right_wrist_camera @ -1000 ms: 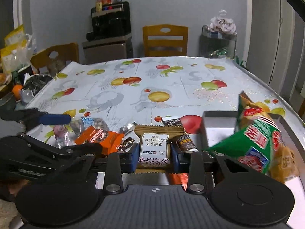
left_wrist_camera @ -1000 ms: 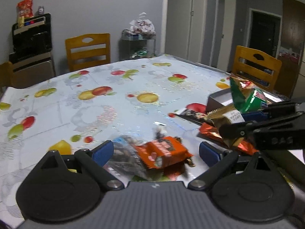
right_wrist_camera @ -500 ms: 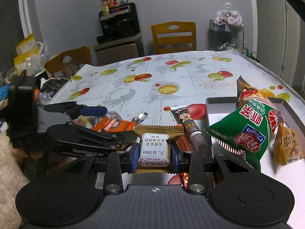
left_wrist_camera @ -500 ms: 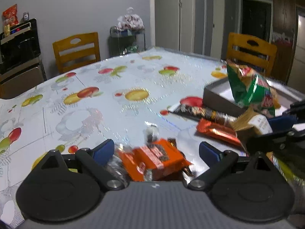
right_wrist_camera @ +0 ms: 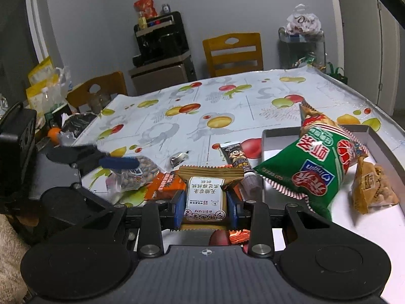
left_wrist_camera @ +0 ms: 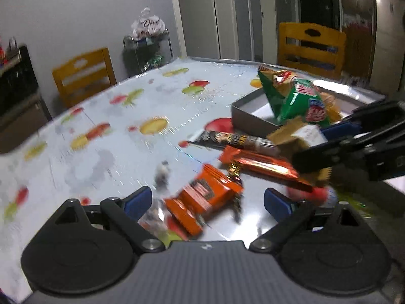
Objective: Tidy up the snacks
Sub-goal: 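Grasp the brown wafer pack with the right gripper while the left gripper grasps an orange candy, then carry the wafer pack and orange candy over the gray tray with both grippers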
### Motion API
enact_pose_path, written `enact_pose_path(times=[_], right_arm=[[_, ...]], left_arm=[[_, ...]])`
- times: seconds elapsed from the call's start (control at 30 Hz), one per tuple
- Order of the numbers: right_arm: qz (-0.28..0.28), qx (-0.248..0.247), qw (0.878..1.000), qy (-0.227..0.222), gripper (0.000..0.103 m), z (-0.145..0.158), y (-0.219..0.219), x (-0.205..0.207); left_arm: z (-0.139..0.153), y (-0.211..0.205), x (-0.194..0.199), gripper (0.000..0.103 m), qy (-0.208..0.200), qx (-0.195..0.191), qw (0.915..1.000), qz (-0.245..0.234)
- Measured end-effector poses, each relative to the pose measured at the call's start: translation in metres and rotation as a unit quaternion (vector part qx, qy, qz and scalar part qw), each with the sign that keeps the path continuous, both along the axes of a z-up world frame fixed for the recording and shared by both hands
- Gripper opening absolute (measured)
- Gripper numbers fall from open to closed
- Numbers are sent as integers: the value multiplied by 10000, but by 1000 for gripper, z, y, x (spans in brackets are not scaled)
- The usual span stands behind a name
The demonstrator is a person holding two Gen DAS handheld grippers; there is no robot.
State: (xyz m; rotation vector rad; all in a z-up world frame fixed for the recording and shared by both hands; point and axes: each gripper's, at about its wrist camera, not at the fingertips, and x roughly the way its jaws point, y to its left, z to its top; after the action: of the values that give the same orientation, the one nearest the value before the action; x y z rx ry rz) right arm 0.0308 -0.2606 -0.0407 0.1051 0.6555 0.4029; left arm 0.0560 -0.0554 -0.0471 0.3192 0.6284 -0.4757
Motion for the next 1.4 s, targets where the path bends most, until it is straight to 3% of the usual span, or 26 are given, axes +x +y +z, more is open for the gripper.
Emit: enact_pose_path(times=[0.3,0.47,0.5,0.6,0.67,0.77,0.93,1.07,1.17,1.3,1.4], right_arm=[[-16,17,10000,-87,35,5,-14,-12],[11,30,10000,-94,35,6,-15,-15],[22,33,9999,-96,35,6,-15,-16],[54,36,9999,-90,35,5,-14,-17],[63,42,9999,-73,35,5,-14,-17],[72,49,10000,-46,35,4,-14,-17],[124,51,9999,-35,35,2,-12,-18],[138,73,9999,35,35,-2,-10,-15],[196,54,9998,76,35,-6,-6,-14],[260,29,9996,90,35,-8,-1,-14],[283,28,9995,99,35,-9,1,-15]], left_arm=[[-5,8,30,96,288,222,9914,-1257],[-14,4,41,91,392,532,9874,-1439],[-16,4,44,90,451,518,9871,-1448],[-18,8,48,78,510,266,9876,-1459],[-17,9,48,60,608,112,9884,-1384],[-17,10,43,53,661,-4,9904,-1213],[-14,7,28,49,758,-52,9968,-252],[-12,2,9,45,693,-114,9969,343],[-11,1,-3,40,634,-297,9961,530],[-15,-2,-11,38,508,-154,9956,774],[-16,0,-13,38,491,-266,9950,823]])
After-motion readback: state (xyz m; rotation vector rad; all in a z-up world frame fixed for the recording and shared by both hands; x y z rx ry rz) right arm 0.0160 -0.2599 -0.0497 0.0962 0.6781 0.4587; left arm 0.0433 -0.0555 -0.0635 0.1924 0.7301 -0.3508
